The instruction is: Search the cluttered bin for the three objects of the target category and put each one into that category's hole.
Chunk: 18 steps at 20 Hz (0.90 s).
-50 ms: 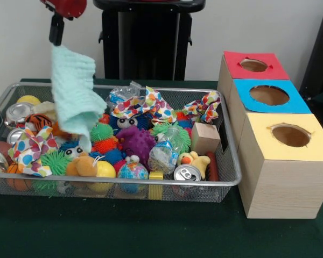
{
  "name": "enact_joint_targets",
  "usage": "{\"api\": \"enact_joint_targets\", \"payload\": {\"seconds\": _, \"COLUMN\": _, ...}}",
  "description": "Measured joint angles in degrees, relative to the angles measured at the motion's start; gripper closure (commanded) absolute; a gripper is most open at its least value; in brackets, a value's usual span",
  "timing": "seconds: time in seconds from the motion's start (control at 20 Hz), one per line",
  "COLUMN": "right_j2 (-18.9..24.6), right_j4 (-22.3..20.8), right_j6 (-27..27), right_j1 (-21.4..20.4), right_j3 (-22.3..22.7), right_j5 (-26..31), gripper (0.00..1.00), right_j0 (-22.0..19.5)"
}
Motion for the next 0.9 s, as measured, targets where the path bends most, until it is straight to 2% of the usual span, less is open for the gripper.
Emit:
{"api": "enact_joint_targets", "payload": {"seconds": 0.3, "right_j2": 0.0, "right_j4": -3.4, "right_j6": 0.0, "right_j1": -2.8, "right_j3": -0.5, "right_j5": 2.3, "gripper": 1.00, "right_j0": -1.5}}
{"api": "enact_joint_targets", "payload": {"seconds": 0.85, "right_j2": 2.1, "right_j4": -5.8, "right_j6": 0.0, "right_j1": -4.1, "right_j3": -0.8, "right_j5": 2.5, "gripper": 1.00, "right_j0": -3.1}}
{"api": "enact_joint_targets", "payload": {"seconds": 0.9, "right_j2": 4.5, "right_j4": -5.8, "right_j6": 0.0, "right_j1": -4.0, "right_j3": -0.8, "right_j5": 2.5, "gripper": 0.00, "right_j0": -4.9}}
